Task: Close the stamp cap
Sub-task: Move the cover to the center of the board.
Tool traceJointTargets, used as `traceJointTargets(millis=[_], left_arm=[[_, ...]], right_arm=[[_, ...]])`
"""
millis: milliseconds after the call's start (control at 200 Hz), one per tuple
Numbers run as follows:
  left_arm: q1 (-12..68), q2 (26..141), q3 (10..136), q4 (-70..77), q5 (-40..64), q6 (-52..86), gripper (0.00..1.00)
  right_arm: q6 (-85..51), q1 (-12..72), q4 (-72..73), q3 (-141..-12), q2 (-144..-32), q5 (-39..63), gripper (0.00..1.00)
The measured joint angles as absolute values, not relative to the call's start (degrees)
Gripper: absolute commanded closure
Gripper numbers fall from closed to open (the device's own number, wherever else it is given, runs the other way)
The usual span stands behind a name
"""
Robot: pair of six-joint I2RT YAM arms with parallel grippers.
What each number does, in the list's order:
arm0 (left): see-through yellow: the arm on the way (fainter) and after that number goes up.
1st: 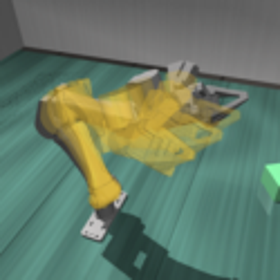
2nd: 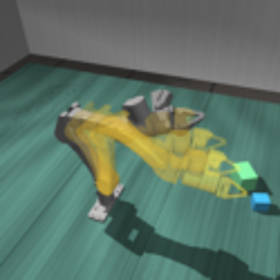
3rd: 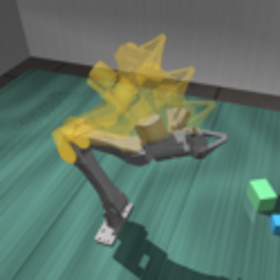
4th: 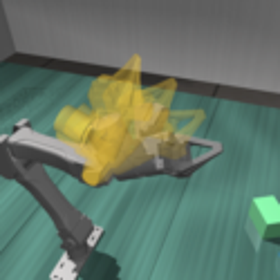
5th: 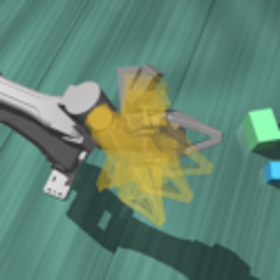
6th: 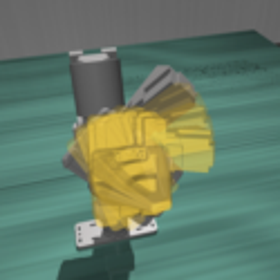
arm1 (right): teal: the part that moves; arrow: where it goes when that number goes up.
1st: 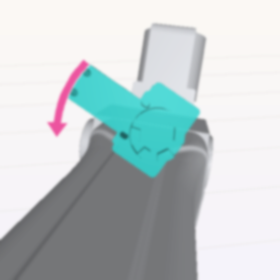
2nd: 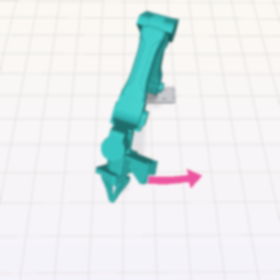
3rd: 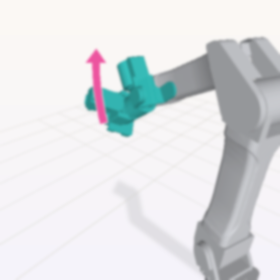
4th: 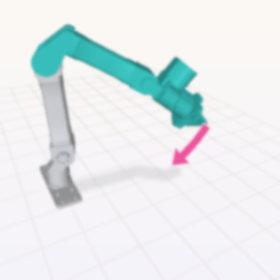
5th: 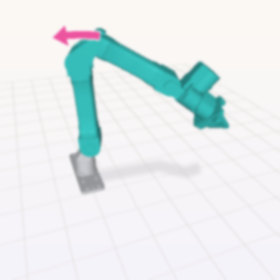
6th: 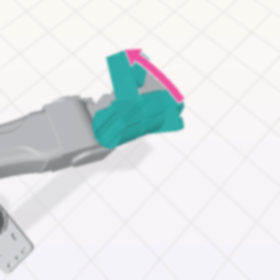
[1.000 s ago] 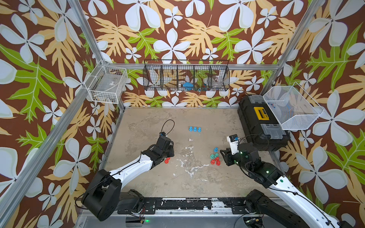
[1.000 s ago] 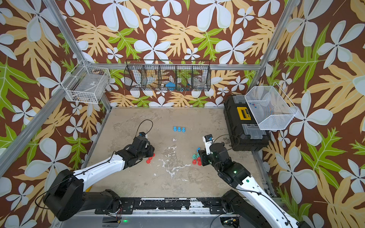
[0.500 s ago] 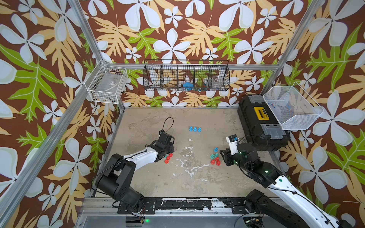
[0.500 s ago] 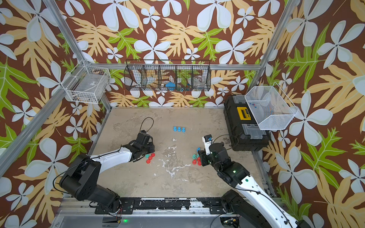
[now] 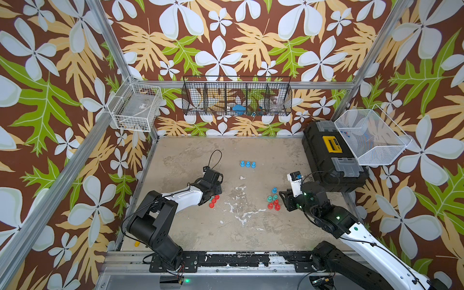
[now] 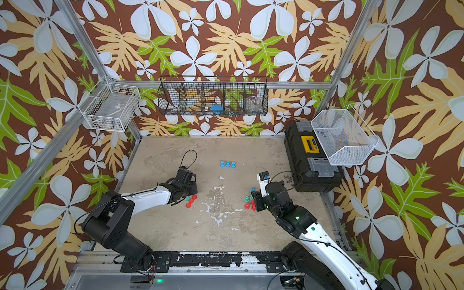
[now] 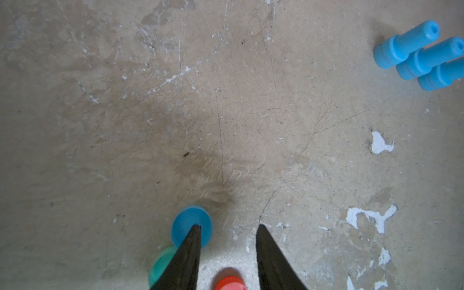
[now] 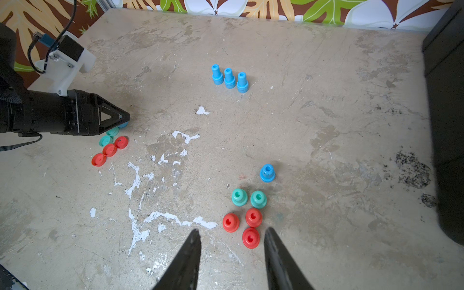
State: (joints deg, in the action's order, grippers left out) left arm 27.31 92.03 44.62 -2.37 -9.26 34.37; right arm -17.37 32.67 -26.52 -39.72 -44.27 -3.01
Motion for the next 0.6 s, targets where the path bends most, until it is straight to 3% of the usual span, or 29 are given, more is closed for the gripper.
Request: traceJointTargets(millis=[601], left_arm=[[27.4, 95.9, 45.2, 0.9, -8.5, 34.4, 0.61]], right_arm=[[-17.6, 32.7, -26.4, -39.5, -44.2, -3.0, 0.58]])
